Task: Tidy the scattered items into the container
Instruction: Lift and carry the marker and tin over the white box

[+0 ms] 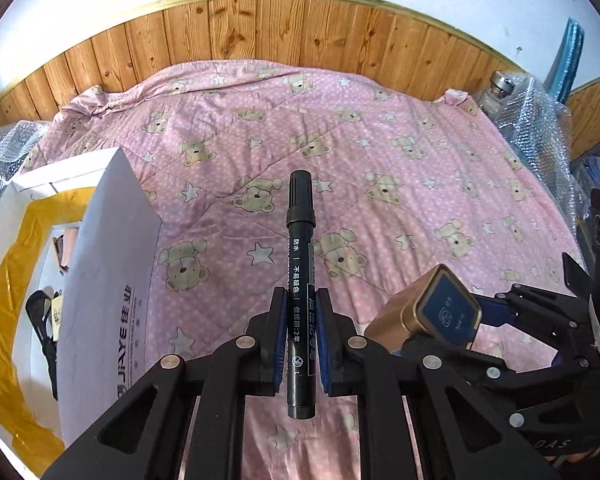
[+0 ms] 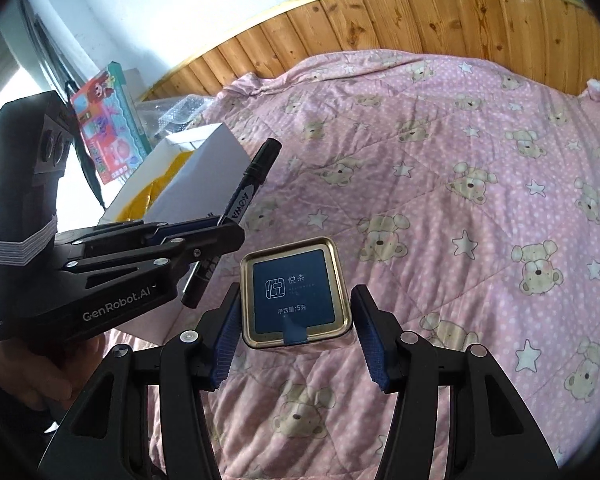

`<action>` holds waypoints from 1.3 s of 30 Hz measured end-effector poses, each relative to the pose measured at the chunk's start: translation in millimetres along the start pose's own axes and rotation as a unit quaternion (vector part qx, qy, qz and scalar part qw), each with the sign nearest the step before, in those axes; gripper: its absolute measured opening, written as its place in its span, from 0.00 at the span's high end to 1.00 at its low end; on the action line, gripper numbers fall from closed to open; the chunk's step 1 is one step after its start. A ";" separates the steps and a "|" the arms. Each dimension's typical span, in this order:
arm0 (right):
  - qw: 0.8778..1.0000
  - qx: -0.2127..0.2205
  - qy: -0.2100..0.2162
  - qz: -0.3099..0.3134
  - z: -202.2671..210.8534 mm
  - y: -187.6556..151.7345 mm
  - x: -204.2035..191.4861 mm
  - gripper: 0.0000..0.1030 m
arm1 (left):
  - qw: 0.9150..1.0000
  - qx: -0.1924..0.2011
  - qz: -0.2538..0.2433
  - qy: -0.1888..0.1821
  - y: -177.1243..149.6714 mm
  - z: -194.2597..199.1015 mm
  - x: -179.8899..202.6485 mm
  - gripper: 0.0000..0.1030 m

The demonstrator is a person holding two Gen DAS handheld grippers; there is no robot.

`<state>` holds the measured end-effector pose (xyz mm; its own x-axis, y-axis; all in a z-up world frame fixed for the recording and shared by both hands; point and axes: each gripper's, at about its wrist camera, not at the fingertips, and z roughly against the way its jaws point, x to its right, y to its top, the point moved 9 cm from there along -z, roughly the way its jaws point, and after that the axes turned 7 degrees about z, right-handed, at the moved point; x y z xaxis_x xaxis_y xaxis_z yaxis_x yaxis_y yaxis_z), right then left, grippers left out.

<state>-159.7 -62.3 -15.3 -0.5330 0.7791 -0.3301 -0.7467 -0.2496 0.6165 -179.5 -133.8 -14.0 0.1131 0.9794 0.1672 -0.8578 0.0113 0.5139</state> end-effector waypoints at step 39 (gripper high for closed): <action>0.992 0.021 -0.006 0.123 50.5 -13.3 -179.1 0.45 | 0.992 0.104 0.065 -0.036 -70.3 161.9 -73.0 0.86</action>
<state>-34.2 -169.4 71.7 -0.6922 0.7042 -0.1579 -0.5775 -0.4093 0.7064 -46.3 -238.7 73.9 0.0507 0.9528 0.2993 -0.7466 -0.1629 0.6450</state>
